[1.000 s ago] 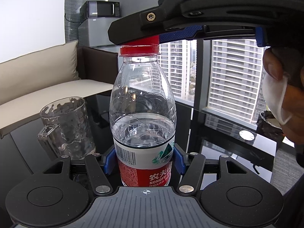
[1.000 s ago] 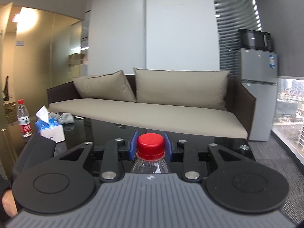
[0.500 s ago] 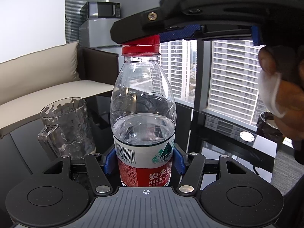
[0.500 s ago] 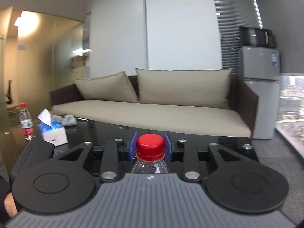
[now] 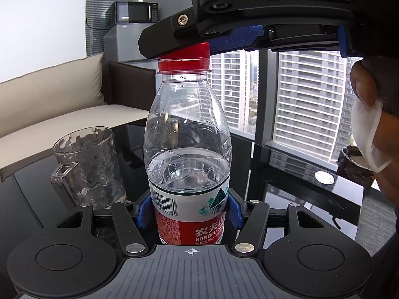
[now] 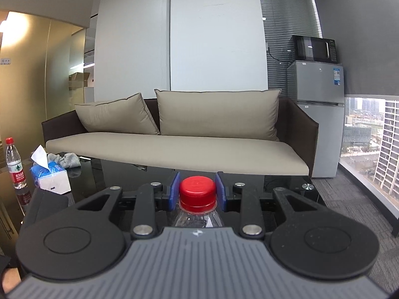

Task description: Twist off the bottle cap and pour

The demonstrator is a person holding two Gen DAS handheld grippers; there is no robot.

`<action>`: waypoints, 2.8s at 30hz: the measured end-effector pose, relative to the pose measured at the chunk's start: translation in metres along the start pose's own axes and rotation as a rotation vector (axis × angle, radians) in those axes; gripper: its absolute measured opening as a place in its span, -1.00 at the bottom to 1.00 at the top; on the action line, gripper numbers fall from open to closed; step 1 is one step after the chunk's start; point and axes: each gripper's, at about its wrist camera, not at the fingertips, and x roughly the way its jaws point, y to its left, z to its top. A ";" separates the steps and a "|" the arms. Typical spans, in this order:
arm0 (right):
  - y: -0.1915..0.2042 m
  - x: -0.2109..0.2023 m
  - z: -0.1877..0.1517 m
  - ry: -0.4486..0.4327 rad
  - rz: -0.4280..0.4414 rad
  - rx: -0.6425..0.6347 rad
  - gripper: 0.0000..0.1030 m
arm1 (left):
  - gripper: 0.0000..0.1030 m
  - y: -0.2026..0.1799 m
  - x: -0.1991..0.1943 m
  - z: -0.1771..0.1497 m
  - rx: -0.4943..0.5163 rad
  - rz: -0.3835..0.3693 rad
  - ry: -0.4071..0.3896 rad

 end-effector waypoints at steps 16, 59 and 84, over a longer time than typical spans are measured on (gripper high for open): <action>-0.042 0.008 0.004 0.003 0.269 -0.040 -0.38 | 0.09 0.002 -0.001 -0.001 0.005 -0.007 -0.007; -0.029 -0.016 0.002 -0.034 0.196 0.003 -0.15 | 0.09 0.002 0.000 -0.002 0.008 0.000 -0.003; -0.039 -0.014 -0.003 -0.013 0.221 -0.008 -0.37 | 0.09 0.004 0.001 -0.003 0.015 -0.001 -0.012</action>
